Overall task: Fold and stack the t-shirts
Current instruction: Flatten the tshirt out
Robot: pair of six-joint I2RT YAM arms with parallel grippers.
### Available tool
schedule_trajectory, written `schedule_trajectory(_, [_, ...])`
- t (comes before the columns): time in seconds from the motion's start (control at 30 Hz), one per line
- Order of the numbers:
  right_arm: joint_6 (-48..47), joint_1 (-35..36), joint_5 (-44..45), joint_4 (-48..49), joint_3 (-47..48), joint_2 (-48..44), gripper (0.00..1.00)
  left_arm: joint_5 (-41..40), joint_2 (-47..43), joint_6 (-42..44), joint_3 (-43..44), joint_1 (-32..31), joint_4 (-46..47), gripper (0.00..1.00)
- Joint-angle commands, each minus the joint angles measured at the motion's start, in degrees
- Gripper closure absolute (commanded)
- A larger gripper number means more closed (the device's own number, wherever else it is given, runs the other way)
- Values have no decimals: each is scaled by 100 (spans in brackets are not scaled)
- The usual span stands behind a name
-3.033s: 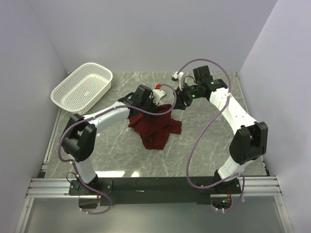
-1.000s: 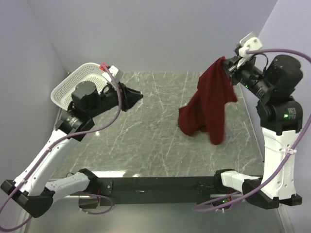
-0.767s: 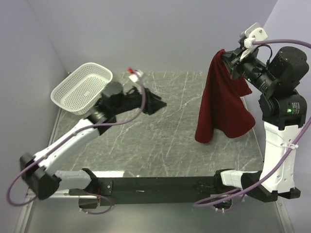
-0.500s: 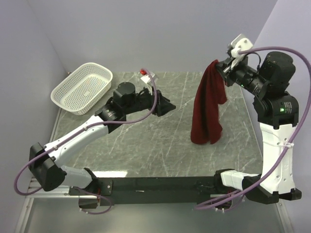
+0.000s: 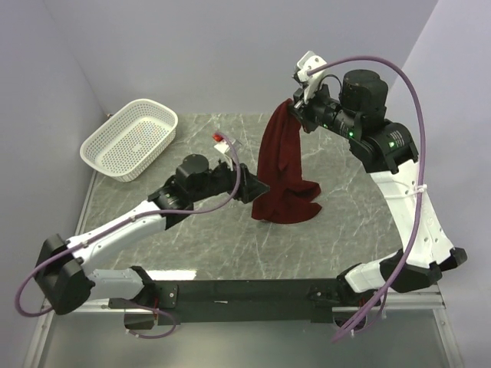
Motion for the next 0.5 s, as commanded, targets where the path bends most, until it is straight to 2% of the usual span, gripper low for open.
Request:
schedule_trajectory(0.0, [292,14,207,525,379,-113,100,-540,359,-88,-58,-45,486,29])
schedule_trajectory(0.03, [336,14,189,533,362,-122,100,-602,674,-89,-15,-53,548,24])
schedule_trajectory(0.07, [354,23,198,542,292,-148,100,-689,851,-89,203,-114,522,24])
schedule_trajectory(0.17, [328,23,390,595,143,-235,100,-1101,1537,60,783,-264,163,28])
schedule_trajectory(0.2, [301,23,452,612,107,-271,100,-1225,1816,130,890,-282,-82,38])
schedule_trajectory(0.27, [275,14,584,665,2,-385,100,-1612,2003,131,1031,-291,-233,48])
schedule_trajectory(0.43, [117,-3,742,718,-209,-640,100,-1833,2013,420,926,-282,-119,99])
schedule_trajectory(0.47, [82,-12,882,718,-297,-727,100,-2033,1943,482,926,-273,-137,99])
